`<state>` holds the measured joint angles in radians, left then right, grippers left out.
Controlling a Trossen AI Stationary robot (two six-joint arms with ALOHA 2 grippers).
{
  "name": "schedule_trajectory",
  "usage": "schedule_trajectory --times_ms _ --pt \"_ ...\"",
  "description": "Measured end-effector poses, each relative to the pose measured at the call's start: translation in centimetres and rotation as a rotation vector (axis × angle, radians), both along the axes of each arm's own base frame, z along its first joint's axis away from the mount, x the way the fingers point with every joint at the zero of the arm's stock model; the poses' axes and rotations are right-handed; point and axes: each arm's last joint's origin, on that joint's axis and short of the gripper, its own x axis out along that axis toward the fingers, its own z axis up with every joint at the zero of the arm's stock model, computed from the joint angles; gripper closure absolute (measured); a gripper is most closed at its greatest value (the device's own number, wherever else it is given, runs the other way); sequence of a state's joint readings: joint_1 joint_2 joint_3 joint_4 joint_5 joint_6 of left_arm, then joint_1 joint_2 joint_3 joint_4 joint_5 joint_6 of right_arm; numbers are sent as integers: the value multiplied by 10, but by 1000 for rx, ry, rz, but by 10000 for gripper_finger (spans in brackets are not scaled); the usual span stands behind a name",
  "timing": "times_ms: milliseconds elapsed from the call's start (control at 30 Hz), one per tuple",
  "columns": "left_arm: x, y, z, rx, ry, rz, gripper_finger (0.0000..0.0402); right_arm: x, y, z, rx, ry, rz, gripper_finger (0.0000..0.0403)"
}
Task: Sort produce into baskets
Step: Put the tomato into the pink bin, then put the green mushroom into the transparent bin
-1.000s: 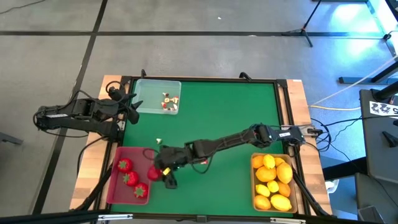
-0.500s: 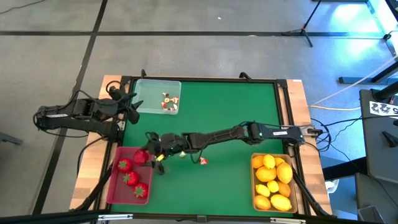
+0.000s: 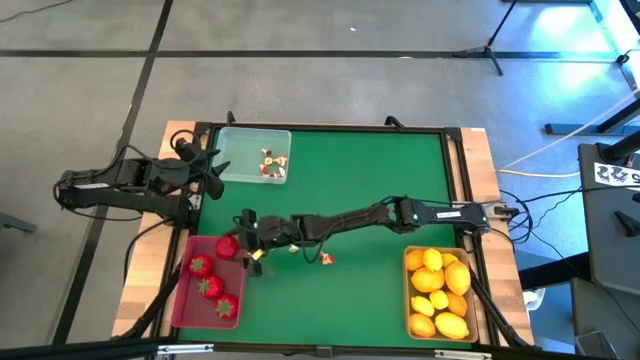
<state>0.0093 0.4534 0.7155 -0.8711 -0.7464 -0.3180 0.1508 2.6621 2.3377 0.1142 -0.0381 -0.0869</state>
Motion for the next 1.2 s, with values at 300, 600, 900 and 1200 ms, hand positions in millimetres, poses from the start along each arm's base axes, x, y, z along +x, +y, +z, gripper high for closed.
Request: schedule_trajectory --times_ms 300,600,900,1200 --pt "0 0 0 1 0 1 192 1 -4 9 35 -12 -14 71" --pt "0 0 0 3 2 -1 192 1 -10 12 94 -8 35 70" --pt "1 0 1 25 8 -16 192 1 -11 12 91 -14 23 42" --pt "1 0 1 25 8 -16 192 1 -10 10 46 8 -6 9"
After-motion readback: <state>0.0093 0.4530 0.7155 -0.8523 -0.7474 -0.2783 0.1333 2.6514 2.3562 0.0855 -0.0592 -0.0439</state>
